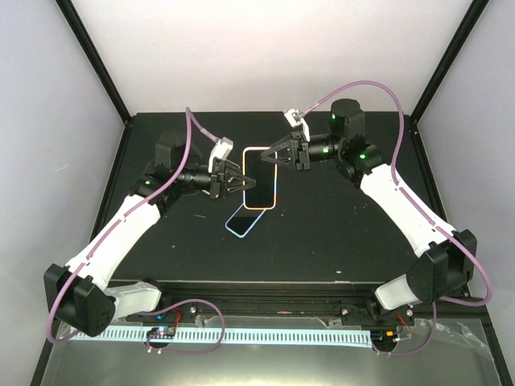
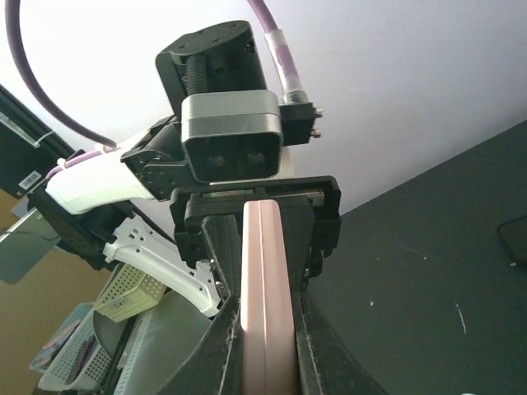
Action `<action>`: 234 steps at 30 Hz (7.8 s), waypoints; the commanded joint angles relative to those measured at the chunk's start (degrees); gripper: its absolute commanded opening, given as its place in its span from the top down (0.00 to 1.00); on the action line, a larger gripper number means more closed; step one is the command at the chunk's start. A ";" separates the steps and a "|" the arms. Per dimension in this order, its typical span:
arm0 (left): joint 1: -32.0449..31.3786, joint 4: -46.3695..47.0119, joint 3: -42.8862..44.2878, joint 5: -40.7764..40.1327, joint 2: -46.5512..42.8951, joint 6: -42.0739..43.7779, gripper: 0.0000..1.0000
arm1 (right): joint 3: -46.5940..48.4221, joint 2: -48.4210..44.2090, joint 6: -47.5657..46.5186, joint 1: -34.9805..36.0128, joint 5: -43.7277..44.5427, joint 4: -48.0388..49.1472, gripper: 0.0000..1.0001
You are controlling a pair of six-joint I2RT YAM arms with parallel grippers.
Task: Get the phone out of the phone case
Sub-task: Pick up the phone at the center of the board, then remove the phone case from the phone.
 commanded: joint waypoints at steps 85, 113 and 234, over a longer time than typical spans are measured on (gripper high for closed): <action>1.28 -5.16 -5.53 1.60 -8.31 10.06 0.36 | -3.94 -7.70 -5.64 -7.21 -12.46 -9.53 0.99; 1.06 -5.39 -4.65 -3.93 -3.43 9.85 0.53 | -5.61 -8.73 -4.66 -6.99 -17.32 -7.82 0.99; 3.78 6.71 -10.89 2.24 -3.70 0.78 0.43 | -2.86 -9.34 -2.70 -4.47 -22.56 -5.05 0.99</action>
